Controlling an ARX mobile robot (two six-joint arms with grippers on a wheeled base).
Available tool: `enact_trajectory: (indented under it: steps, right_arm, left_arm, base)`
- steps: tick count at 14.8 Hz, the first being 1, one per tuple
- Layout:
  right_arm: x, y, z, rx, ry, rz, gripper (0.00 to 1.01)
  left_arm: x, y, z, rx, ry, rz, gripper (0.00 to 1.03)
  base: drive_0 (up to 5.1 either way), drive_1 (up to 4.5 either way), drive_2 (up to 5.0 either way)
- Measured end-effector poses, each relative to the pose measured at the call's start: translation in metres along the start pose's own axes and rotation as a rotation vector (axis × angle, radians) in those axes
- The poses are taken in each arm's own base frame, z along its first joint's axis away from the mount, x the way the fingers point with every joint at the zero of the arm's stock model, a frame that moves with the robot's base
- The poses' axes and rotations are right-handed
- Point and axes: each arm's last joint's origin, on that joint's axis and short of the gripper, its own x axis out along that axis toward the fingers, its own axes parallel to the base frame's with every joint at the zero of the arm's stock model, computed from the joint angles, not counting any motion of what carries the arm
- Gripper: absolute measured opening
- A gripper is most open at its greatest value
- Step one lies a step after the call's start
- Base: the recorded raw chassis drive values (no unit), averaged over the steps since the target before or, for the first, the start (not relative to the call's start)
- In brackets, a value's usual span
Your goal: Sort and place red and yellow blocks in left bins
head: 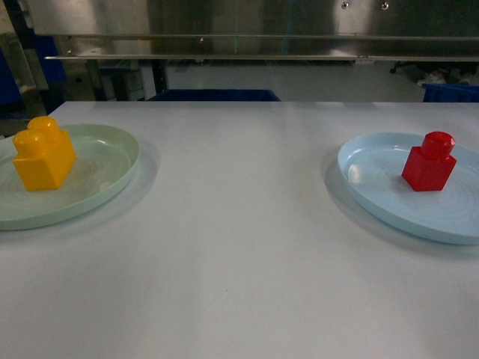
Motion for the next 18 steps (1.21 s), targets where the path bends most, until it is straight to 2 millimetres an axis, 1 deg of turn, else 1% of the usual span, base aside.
enact_trajectory:
  steps: [2, 3, 4, 5, 6, 7, 8, 9, 10, 11, 12, 13, 15, 17, 18]
  right_arm:
    - [0.000, 0.000, 0.001, -0.005, -0.005, -0.001, 0.98]
    - [0.025, 0.000, 0.042, 0.002, -0.055, -0.012, 0.98]
    - [0.045, 0.000, 0.068, 0.016, -0.081, -0.009, 0.98]
    - [0.072, 0.004, 0.087, 0.036, -0.077, 0.009, 0.98]
    - [0.128, 0.010, 0.088, 0.064, 0.041, 0.036, 0.98]
    - [0.158, 0.013, 0.073, 0.064, 0.137, 0.032, 0.98]
    - [0.185, 0.014, 0.046, 0.059, 0.264, 0.027, 0.98]
    - [0.190, 0.012, 0.038, 0.054, 0.291, 0.016, 0.98]
    - [0.190, 0.010, 0.039, 0.048, 0.279, 0.006, 0.98]
    - [0.188, 0.008, 0.048, 0.049, 0.238, -0.006, 0.98]
    - [0.187, 0.008, 0.051, 0.049, 0.223, -0.006, 0.98]
    - [0.187, 0.008, 0.052, 0.049, 0.225, -0.005, 0.98]
    - [0.188, 0.010, 0.051, 0.048, 0.221, 0.009, 0.98]
    - [0.200, 0.025, 0.053, 0.058, 0.287, 0.099, 0.98]
    - [0.211, 0.037, 0.058, 0.071, 0.321, 0.158, 0.98]
  left_arm:
    - [0.002, -0.004, 0.002, -0.016, 0.013, -0.004, 0.98]
    - [0.024, -0.011, 0.053, -0.057, 0.020, -0.074, 0.98]
    - [0.044, -0.007, 0.076, -0.055, 0.034, -0.064, 0.98]
    - [0.071, -0.003, 0.091, -0.057, 0.071, -0.067, 0.98]
    - [0.124, 0.002, 0.096, -0.059, 0.186, -0.093, 0.98]
    - [0.155, 0.003, 0.088, -0.049, 0.242, -0.088, 0.98]
    - [0.182, 0.002, 0.072, -0.046, 0.307, -0.112, 0.98]
    - [0.188, 0.001, 0.066, -0.045, 0.304, -0.138, 0.98]
    - [0.181, -0.001, 0.064, -0.035, 0.249, -0.138, 0.98]
    - [0.171, -0.002, 0.073, -0.029, 0.186, -0.141, 0.98]
    - [0.169, -0.002, 0.082, -0.025, 0.142, -0.144, 0.98]
    - [0.170, -0.002, 0.086, -0.023, 0.129, -0.144, 0.98]
    - [0.173, -0.002, 0.078, -0.027, 0.169, -0.141, 0.98]
    - [0.172, -0.002, 0.079, -0.026, 0.163, -0.142, 0.98]
    - [0.172, -0.002, 0.079, -0.026, 0.163, -0.143, 0.98]
  base:
    - [0.0, 0.00, 0.0]
    - [0.0, 0.00, 0.0]
    - [0.0, 0.00, 0.0]
    - [0.0, 0.00, 0.0]
    - [0.0, 0.00, 0.0]
    - [0.0, 0.00, 0.0]
    - [0.0, 0.00, 0.0]
    - [0.0, 0.00, 0.0]
    - [0.0, 0.00, 0.0]
    - [0.0, 0.00, 0.0]
    - [0.0, 0.00, 0.0]
    - [0.0, 0.00, 0.0]
    - [0.0, 0.00, 0.0]
    - [0.0, 0.00, 0.0]
    - [0.0, 0.00, 0.0]
